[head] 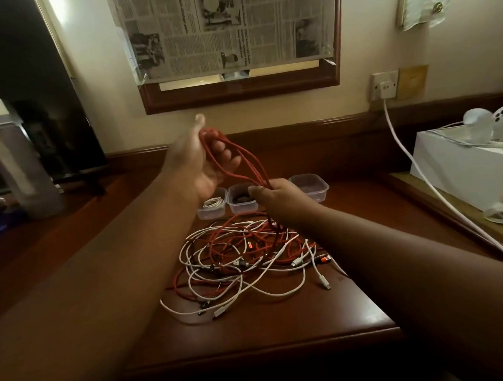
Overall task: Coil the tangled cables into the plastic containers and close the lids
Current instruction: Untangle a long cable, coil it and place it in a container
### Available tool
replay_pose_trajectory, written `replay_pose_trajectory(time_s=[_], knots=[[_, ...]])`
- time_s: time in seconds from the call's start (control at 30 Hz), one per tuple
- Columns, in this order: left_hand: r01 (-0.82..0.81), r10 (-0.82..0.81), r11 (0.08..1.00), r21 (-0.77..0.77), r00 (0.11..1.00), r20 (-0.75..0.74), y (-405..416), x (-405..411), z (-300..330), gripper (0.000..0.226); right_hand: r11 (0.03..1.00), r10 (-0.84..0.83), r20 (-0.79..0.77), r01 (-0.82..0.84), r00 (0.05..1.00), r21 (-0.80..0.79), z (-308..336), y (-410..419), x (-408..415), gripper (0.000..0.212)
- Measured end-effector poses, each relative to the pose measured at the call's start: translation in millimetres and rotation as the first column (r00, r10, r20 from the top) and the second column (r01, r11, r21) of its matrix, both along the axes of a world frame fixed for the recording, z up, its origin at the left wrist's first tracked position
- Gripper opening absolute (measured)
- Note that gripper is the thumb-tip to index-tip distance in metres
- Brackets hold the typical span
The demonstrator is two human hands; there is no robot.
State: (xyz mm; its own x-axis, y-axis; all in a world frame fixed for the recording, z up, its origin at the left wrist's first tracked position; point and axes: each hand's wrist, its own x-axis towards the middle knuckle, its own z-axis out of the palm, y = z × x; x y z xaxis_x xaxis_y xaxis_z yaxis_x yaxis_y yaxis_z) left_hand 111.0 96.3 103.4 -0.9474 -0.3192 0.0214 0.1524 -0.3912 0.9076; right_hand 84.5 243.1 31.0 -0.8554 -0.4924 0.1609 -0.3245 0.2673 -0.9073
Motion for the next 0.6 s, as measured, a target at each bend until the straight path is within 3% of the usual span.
replay_pose_trajectory(time_s=[0.1,0.2,0.27,0.33,0.4,0.5,0.53,0.6], knots=[[-0.172,0.181,0.972,-0.161,0.982,0.044,-6,-9,-37,0.052,0.979,0.001,0.135,0.027,0.991,-0.202,4,0,-4,0.032],[0.083,-0.049,0.918,-0.388,0.994,0.096,4,-7,-81,0.059,0.867,0.053,0.329,0.12,0.943,-0.484,13,-2,-6,0.033],[0.341,-0.298,0.772,-0.536,0.939,0.169,11,-4,-105,0.071,0.782,0.072,0.366,0.175,0.928,-0.598,21,1,-8,0.034],[0.484,-0.445,0.624,-0.613,0.865,0.229,12,0,-120,0.079,0.726,0.032,0.363,0.228,0.931,-0.648,29,10,-12,0.033],[0.49,-0.461,0.528,-0.694,0.851,0.251,6,1,-127,0.068,0.705,-0.026,0.35,0.265,0.936,-0.658,34,22,-20,0.03],[0.379,-0.297,0.292,-0.878,0.909,0.293,-16,0,-128,0.049,0.705,-0.096,0.334,0.302,0.937,-0.642,36,41,-32,0.029],[0.347,-0.227,0.286,-0.893,0.93,0.288,-24,0,-126,0.047,0.71,-0.117,0.329,0.31,0.937,-0.632,36,45,-33,0.029],[0.261,-0.11,0.456,-0.851,0.965,0.238,-40,-4,-120,0.041,0.767,-0.189,0.284,0.322,0.94,-0.554,33,51,-35,0.03]])
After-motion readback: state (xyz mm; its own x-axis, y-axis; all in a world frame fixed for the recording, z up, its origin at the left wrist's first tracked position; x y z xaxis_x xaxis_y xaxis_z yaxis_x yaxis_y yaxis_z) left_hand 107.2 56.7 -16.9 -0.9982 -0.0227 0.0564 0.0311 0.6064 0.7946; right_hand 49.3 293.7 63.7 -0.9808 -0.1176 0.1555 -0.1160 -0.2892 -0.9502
